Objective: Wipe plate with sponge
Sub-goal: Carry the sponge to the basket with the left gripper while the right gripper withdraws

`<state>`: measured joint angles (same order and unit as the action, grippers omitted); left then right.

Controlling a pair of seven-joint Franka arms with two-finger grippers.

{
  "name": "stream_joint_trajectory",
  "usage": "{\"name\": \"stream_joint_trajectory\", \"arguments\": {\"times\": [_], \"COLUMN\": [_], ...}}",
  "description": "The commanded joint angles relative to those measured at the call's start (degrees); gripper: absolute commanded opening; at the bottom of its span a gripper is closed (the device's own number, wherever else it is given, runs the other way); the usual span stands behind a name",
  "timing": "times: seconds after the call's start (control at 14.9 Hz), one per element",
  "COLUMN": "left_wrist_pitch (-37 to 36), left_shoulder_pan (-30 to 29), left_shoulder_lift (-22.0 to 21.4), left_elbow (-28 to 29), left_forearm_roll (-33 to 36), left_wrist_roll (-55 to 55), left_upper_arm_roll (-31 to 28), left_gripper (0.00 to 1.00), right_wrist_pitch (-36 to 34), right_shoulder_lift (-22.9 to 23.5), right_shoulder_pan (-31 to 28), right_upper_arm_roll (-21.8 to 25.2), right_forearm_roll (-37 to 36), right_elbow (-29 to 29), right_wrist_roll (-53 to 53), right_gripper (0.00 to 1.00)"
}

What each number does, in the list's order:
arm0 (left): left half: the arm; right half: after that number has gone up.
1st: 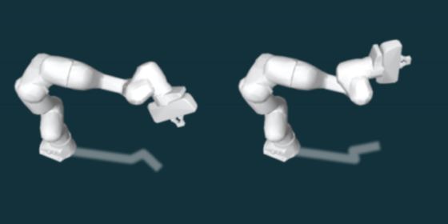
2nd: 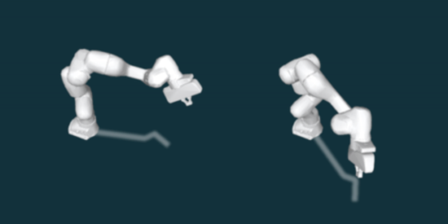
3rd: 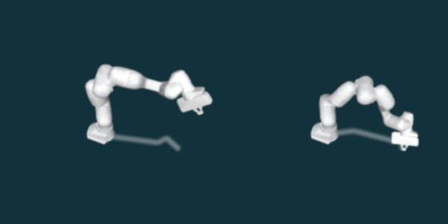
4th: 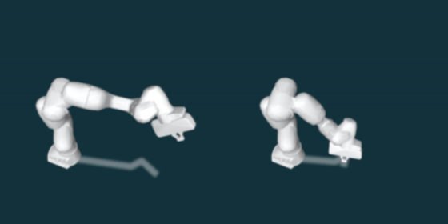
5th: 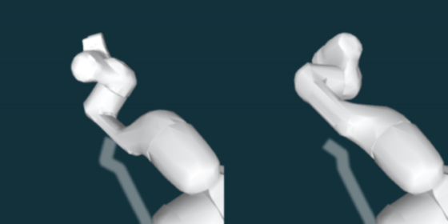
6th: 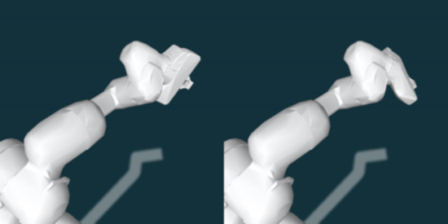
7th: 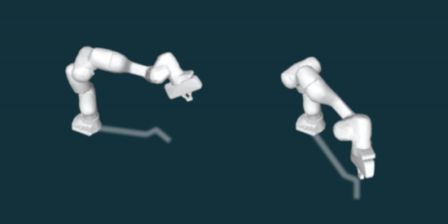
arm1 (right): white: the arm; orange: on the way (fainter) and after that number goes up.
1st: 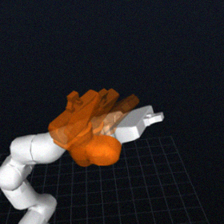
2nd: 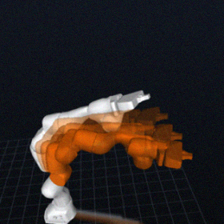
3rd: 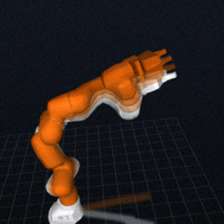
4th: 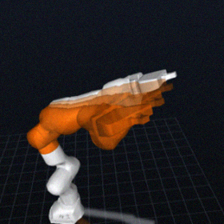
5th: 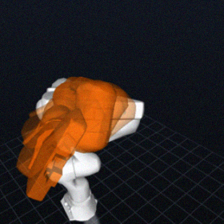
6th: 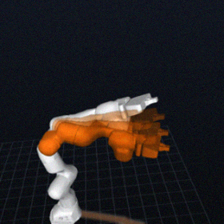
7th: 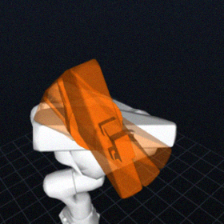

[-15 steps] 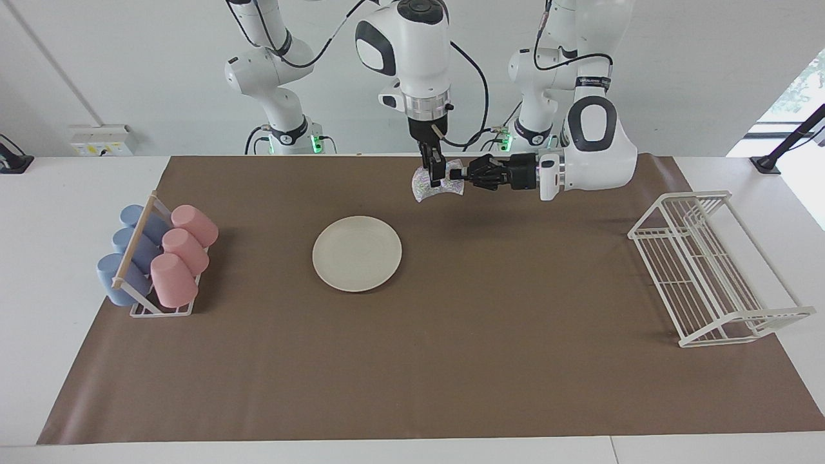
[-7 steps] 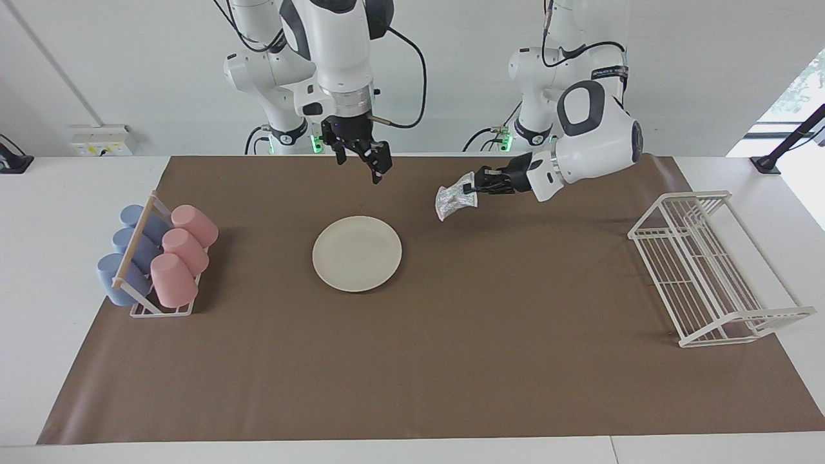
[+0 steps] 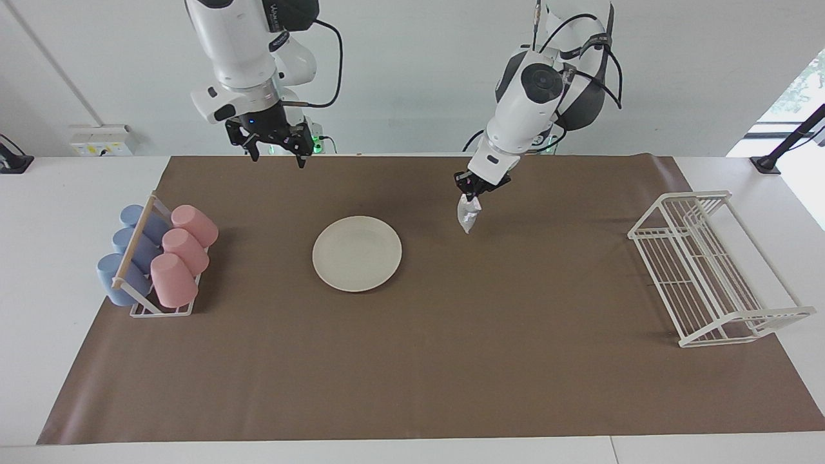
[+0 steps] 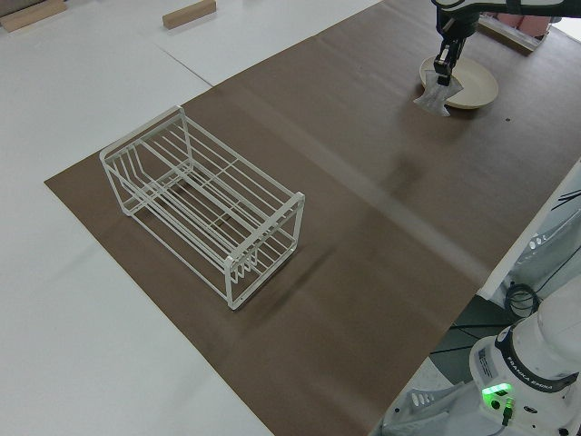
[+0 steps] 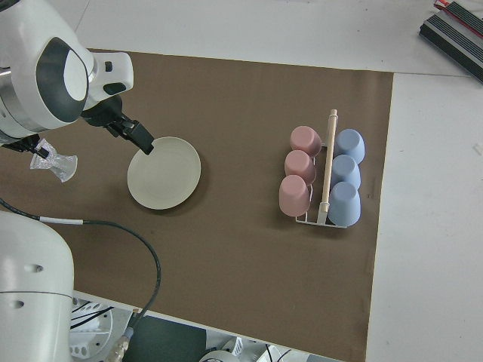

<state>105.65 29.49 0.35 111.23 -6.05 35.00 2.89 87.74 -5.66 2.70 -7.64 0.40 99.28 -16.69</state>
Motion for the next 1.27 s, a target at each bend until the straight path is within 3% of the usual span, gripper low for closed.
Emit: {"name": "stream_joint_trajectory", "arguments": {"times": [0.0,0.4,0.67,0.87,1.21], "left_wrist_pitch": [-9.64,-27.49,-34.89,-34.03,-21.13], "left_shoulder_pan": [1.01,3.2,3.29,0.32,-10.4], "left_shoulder_lift": [1.32,5.79,12.11,14.41,16.43], "left_elbow": [-3.11,-4.35,-4.26,-4.26,-5.75], "left_forearm_roll": [11.11,38.35,57.16,67.11,75.57], "left_wrist_roll": [1.29,2.26,2.35,2.09,1.47], "left_upper_arm_roll": [-0.7,-0.61,-0.61,-1.05,-1.14], "left_gripper": [0.0,0.0,0.0,0.0,0.0], "right_wrist_pitch": [-0.2,0.67,0.68,0.85,1.91], "right_shoulder_lift": [-0.76,0.12,0.65,0.56,0.74], "right_shoulder_pan": [-1.03,-2.78,-4.89,-4.81,-4.89], "right_upper_arm_roll": [2.0,3.51,3.51,3.51,3.42], "right_forearm_roll": [-0.83,-1.62,-1.71,-1.71,-1.19], "right_elbow": [1.0,-0.14,-0.58,-0.41,-0.14], "right_wrist_roll": [8.58,18.6,20.91,20.73,21.08], "right_gripper": [1.0,1.0,1.0,1.0,1.0]}}
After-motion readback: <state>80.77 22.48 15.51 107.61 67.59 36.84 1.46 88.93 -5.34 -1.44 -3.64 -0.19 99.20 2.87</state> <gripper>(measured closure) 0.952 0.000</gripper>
